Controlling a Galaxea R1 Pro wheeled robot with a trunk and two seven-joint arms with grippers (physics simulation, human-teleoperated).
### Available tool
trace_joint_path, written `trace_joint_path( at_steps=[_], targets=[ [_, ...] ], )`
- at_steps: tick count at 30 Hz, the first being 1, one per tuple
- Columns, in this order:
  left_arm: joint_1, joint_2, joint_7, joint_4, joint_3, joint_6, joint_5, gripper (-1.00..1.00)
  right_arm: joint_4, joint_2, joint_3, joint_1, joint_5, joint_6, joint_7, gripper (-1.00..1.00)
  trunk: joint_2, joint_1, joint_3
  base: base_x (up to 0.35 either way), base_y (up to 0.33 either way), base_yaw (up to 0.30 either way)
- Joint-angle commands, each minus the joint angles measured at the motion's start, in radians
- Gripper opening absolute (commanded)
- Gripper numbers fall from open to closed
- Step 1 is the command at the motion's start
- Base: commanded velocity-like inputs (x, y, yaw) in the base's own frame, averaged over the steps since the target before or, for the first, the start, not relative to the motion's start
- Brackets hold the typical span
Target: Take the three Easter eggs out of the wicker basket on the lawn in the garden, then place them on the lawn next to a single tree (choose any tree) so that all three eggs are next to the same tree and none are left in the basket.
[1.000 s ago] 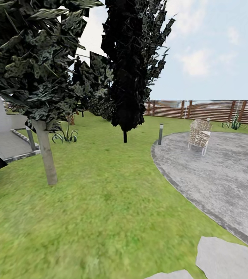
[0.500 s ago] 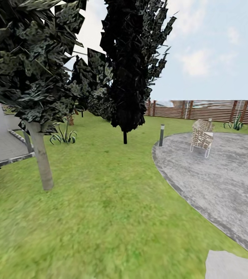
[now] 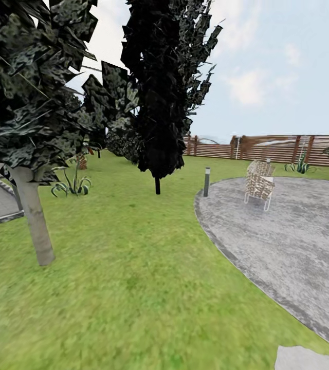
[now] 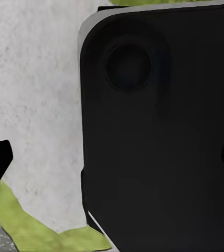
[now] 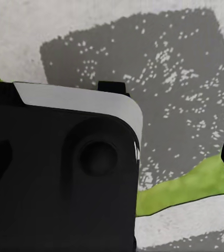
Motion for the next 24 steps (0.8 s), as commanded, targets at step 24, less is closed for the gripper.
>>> trace_joint_path(
  at_steps=[24],
  targets=[
    [0.001, 0.000, 0.000, -0.002, -0.001, 0.000, 0.000, 1.00, 0.004, 0.000, 0.006, -0.002, 0.001, -0.006, 0.000, 1.00, 0.000, 0.001, -0.001, 0.342, 0.000, -0.041]
  ],
)
